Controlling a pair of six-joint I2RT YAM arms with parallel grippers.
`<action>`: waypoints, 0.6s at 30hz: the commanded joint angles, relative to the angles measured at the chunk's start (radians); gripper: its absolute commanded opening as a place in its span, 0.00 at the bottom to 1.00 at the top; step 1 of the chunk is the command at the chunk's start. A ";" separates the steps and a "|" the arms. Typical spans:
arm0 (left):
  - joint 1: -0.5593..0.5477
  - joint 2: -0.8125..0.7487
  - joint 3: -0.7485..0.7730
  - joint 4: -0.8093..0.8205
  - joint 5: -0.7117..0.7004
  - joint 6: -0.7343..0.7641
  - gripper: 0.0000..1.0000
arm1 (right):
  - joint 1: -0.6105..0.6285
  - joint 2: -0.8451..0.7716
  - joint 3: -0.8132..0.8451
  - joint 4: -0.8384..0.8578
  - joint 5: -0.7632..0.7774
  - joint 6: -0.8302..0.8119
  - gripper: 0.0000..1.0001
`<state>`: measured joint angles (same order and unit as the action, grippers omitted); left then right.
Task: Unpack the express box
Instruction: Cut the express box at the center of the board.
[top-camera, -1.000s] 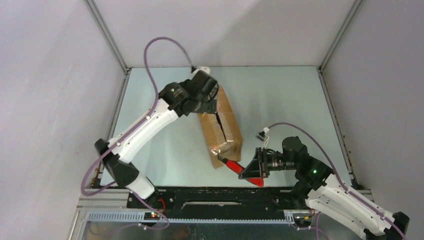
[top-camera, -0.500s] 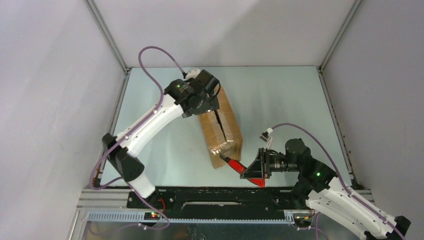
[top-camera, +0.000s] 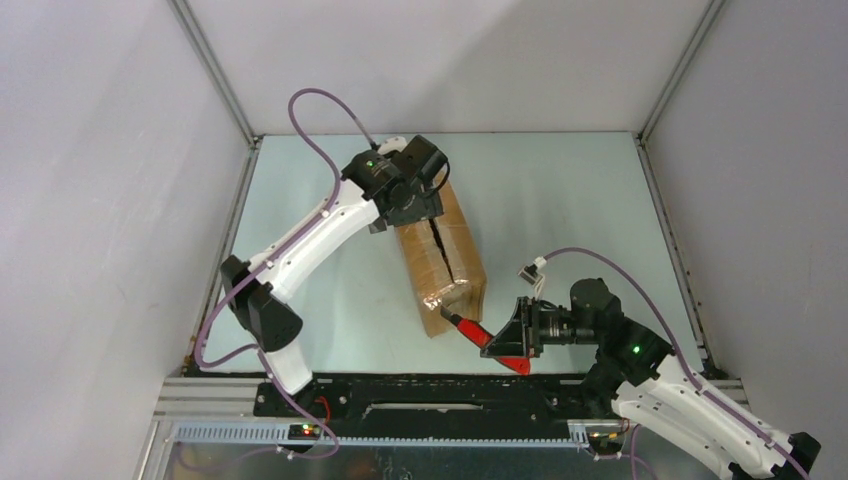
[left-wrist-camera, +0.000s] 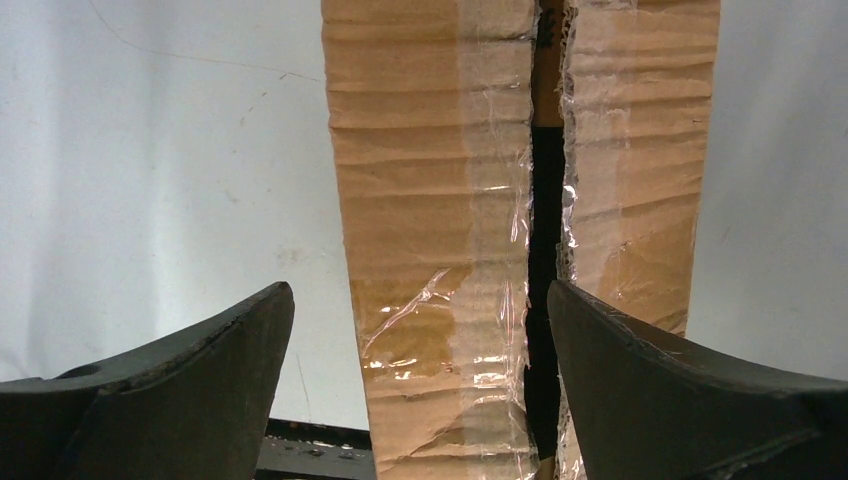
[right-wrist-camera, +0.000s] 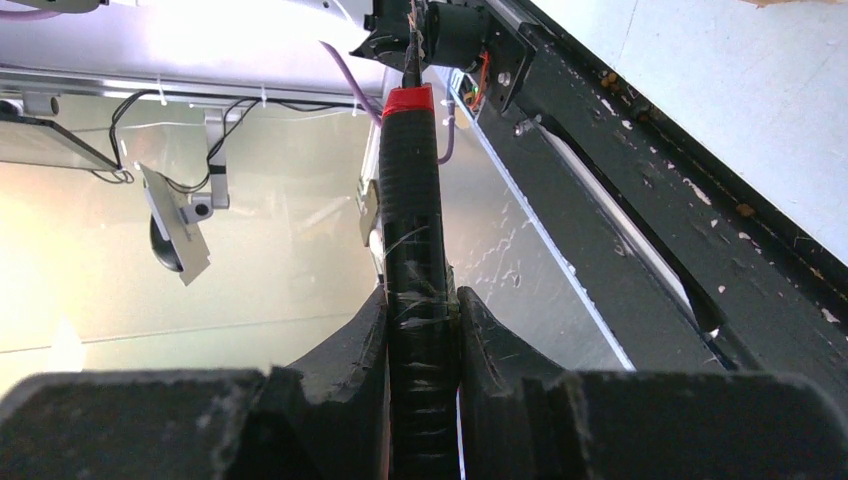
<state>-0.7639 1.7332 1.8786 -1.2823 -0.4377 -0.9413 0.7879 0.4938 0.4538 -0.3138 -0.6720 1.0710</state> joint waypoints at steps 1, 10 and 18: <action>-0.006 -0.032 -0.025 0.066 0.028 0.011 1.00 | 0.000 -0.012 -0.001 0.049 0.009 0.015 0.00; -0.006 0.010 -0.034 0.037 0.050 0.012 1.00 | 0.005 -0.015 -0.009 0.067 0.016 0.029 0.00; -0.002 0.060 -0.032 0.027 0.108 0.011 1.00 | 0.026 -0.028 -0.014 0.071 0.037 0.039 0.00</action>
<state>-0.7650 1.7718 1.8534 -1.2446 -0.3637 -0.9340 0.8001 0.4854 0.4370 -0.3008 -0.6521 1.0931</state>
